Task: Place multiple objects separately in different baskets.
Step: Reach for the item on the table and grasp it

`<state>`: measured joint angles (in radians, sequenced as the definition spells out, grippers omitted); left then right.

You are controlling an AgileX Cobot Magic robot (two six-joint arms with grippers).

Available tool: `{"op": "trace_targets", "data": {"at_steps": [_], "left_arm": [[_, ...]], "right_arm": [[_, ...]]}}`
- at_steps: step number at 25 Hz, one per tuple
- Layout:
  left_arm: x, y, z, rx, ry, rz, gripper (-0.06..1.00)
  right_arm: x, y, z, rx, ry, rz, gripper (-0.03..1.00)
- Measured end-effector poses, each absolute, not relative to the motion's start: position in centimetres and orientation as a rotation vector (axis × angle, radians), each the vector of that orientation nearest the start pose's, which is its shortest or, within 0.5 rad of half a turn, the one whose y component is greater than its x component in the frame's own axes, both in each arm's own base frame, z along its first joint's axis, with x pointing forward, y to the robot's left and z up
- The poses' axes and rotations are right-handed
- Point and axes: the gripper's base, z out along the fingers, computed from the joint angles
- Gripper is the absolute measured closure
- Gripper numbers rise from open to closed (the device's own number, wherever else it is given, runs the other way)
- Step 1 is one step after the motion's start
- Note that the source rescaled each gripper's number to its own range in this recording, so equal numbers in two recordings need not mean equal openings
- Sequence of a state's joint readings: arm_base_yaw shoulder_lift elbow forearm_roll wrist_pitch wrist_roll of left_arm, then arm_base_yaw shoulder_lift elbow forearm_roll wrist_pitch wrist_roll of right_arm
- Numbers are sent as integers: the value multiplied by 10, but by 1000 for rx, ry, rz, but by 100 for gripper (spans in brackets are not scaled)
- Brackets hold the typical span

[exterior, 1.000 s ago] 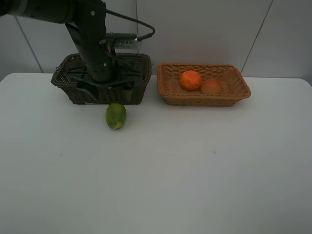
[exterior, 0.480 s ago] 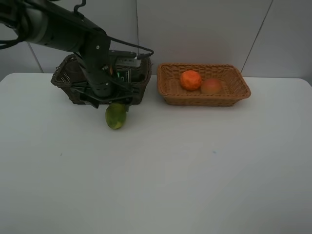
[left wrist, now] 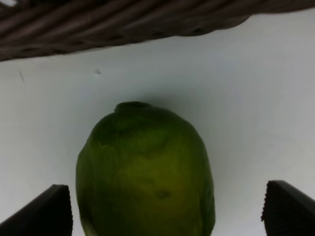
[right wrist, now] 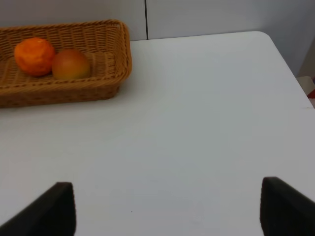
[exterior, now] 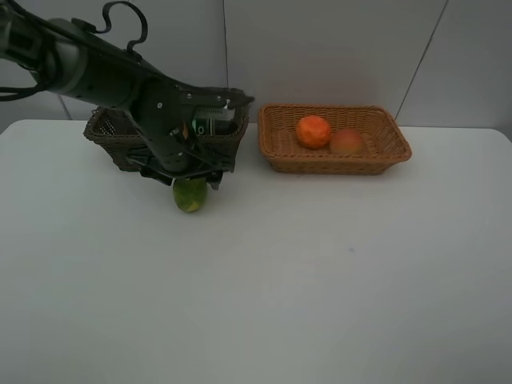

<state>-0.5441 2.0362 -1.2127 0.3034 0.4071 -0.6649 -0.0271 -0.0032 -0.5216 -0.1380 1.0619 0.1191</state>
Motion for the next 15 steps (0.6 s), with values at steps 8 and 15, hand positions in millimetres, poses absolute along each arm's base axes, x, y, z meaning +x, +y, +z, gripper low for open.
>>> {"op": "trace_targets", "data": {"at_steps": [8, 15], "left_arm": [[350, -193, 100, 169, 2741, -87, -5], [350, -192, 100, 165, 2742, -88, 19]], "right_arm": [[-9, -11, 284, 156, 2009, -106, 27], [-9, -11, 284, 156, 2009, -106, 27]]}}
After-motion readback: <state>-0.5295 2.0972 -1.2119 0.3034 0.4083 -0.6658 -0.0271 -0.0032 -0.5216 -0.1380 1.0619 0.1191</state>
